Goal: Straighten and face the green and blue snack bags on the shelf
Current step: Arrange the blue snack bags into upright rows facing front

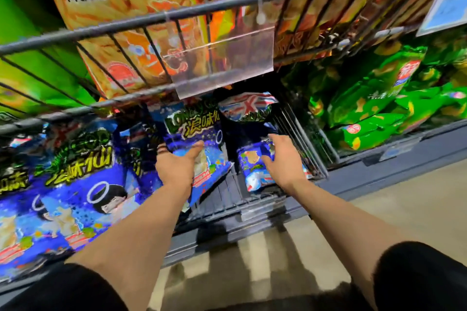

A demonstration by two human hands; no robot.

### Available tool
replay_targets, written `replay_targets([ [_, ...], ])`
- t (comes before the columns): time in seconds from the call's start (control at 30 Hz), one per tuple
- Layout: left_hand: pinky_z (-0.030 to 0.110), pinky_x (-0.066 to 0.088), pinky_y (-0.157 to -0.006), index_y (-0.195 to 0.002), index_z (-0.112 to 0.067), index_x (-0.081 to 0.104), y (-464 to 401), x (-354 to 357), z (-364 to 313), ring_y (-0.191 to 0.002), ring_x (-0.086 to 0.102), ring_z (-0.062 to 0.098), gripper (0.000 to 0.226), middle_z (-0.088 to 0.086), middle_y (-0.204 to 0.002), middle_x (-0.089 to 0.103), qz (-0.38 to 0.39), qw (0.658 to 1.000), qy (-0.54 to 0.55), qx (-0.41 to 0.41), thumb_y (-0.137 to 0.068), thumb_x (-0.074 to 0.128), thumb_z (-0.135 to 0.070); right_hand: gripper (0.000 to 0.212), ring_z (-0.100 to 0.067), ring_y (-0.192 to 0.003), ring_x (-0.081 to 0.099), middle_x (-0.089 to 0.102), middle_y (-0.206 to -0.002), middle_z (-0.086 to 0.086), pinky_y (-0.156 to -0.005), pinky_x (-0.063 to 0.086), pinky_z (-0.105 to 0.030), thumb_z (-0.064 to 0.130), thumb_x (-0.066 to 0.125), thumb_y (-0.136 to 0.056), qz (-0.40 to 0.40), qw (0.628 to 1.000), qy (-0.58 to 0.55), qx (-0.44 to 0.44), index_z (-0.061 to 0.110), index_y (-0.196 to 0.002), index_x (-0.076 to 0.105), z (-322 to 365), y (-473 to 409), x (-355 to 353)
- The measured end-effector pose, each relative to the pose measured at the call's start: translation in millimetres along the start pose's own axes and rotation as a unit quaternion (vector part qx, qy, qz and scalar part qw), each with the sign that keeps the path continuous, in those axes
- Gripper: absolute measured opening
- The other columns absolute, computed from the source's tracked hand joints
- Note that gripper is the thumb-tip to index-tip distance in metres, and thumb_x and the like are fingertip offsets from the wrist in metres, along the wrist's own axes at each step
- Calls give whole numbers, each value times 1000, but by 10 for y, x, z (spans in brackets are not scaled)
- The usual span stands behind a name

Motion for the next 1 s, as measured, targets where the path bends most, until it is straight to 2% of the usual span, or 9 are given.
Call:
replay_targets([
  [0.17,38,43,-96,-127,-5,48,-17,231,158,-113,57,35,72,19,-119,61,-50,998,17,-23,-73,80,-40,52,-31,-120,47,42,-136,-17,-97,36,-33,20,58,-93,-26,999,-33,29,2,-136,37,98,-368,219],
  [0.23,38,42,-96,-127,-4,46,-20,342,217,-113,57,32,74,17,-119,61,-47,998,18,-28,-74,79,-42,45,-33,-110,56,55,-124,-19,-89,46,-36,21,62,-90,-41,989,-123,74,0,-127,46,85,-521,330],
  [0.3,40,43,-98,-128,-3,45,-50,425,311,-113,57,33,78,18,-120,60,-45,998,17,-28,-72,80,-45,37,-30,-91,63,64,-112,-17,-67,50,-29,19,64,-88,-58,951,-273,136,2,-119,52,70,-614,427],
  [0.37,44,42,-100,-130,-3,44,-84,457,407,-114,55,35,81,19,-122,60,-58,997,22,-38,-71,80,-46,31,-30,-85,62,65,-107,-16,-64,51,-27,17,66,-86,-83,923,-335,171,3,-111,55,49,-684,488],
  [0.47,45,44,-97,-125,-2,47,-158,457,516,-110,57,34,77,18,-117,61,-87,994,36,-50,-71,80,-46,38,-28,-94,59,61,-110,-11,-74,43,-22,13,64,-86,-123,961,-202,143,4,-121,53,58,-740,474],
  [0.53,43,45,-98,-125,-3,47,-205,460,547,-107,59,29,75,12,-114,61,-84,995,33,-40,-72,80,-45,48,-28,-106,56,55,-128,-13,-81,42,-28,16,60,-87,-108,992,-50,32,9,-133,49,154,-790,495],
  [0.67,38,44,-99,-131,-4,44,-203,465,503,-109,57,25,78,8,-113,57,-88,995,28,-28,-73,79,-44,76,-36,-104,60,58,-125,-16,-78,47,-38,31,60,-89,-24,994,33,-98,39,-149,14,390,-962,643],
  [0.87,35,45,-95,-119,-3,51,-189,470,529,-107,59,29,69,10,-110,61,-80,996,49,0,-71,81,-43,42,-33,-99,65,67,-107,-13,-73,49,-36,11,43,-94,-113,983,115,-90,26,-133,45,434,-1066,571],
  [1.0,41,47,-97,-120,-4,51,-140,387,437,-107,59,30,75,10,-112,63,-32,998,56,-9,-67,83,-47,30,-36,-92,63,67,-97,-16,-72,48,-40,7,49,-88,-199,973,60,-103,15,-114,60,324,-857,246],
])
Point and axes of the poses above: each hand's wrist, its own y-axis away from the middle knuckle, its own x-axis out of the palm, z = x × y, the point moved 3 cm from there along -y, towards the middle knuckle
